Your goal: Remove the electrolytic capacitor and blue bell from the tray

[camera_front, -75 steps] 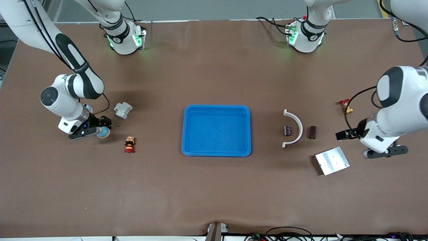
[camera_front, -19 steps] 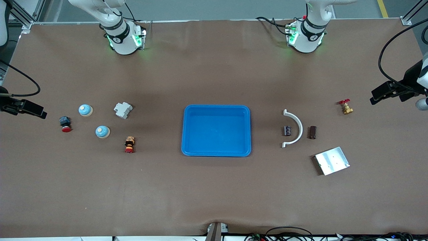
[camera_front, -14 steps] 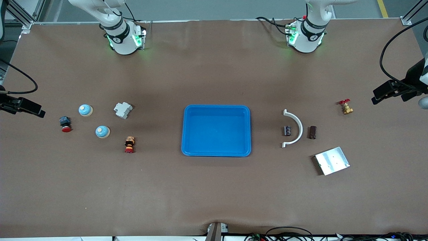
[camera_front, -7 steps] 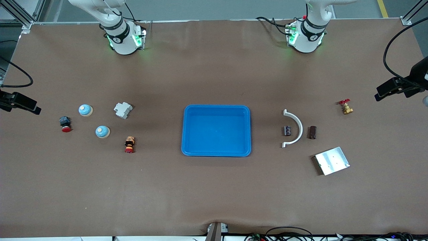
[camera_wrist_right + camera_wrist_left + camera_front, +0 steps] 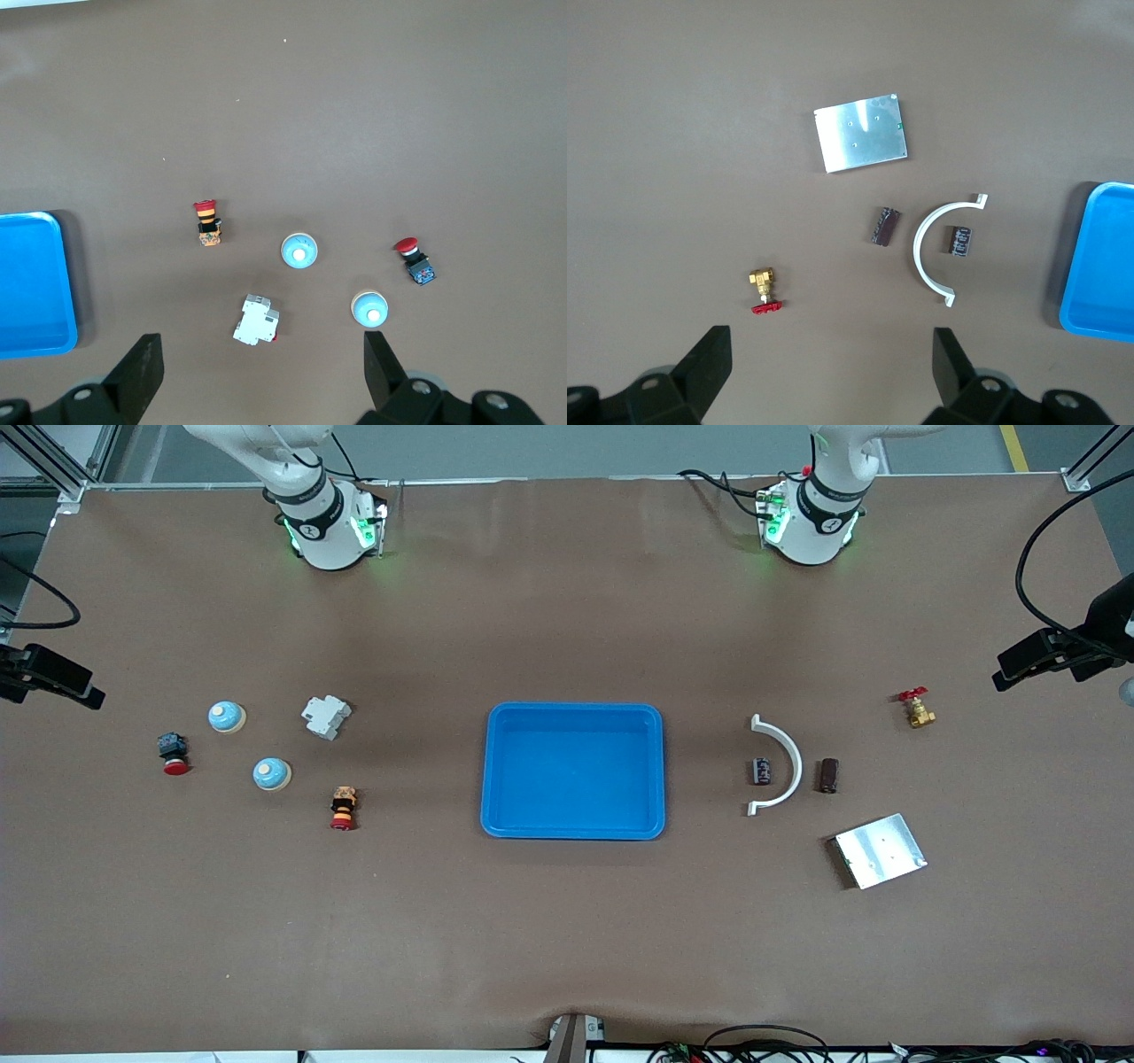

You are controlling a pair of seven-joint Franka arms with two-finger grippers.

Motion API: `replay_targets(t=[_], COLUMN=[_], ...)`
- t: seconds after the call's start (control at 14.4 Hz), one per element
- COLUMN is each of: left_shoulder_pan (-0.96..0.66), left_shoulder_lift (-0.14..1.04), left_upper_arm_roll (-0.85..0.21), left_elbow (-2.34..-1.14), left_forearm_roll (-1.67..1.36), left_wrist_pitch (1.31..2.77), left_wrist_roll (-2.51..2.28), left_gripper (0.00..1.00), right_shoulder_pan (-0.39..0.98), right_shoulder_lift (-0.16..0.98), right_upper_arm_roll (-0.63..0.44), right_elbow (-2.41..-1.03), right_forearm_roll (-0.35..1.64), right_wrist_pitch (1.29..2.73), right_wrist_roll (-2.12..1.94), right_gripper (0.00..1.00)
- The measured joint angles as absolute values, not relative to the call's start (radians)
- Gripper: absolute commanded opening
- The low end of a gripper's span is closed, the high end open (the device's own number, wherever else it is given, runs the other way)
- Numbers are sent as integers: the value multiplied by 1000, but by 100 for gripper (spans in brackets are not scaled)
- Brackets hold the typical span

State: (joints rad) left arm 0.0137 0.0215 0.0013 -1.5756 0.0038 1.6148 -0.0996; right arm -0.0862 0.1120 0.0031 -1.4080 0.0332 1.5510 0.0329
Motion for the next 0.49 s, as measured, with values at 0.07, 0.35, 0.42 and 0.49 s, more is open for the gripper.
replay_targets(t=[0.07,0.35,0.42,0.49], left_shoulder_pan=[14,14,14,14], left_shoulder_lift=[22,23,23,23], left_upper_arm_roll=[1,1,1,1], left_elbow=[-1576,-1579,-1579,-1579], left_forearm_roll=[4,4,4,4], left_wrist_pitch=[1614,1612,1610,1609], left_wrist_roll=[-100,-100,-100,-100], left_gripper=[100,100,100,100], right_shoulder_pan=[-86,-87,-87,-87], right_shoulder_lift=[112,112,112,112], right_upper_arm_roll=[3,6,6,6], right_elbow=[-1408,-1408,-1408,-1408], right_forearm_roll=[33,33,31,28], right_wrist_pitch=[1551,1554,1555,1559], right_wrist_roll=[33,30,27,23], right_gripper=[100,100,100,100])
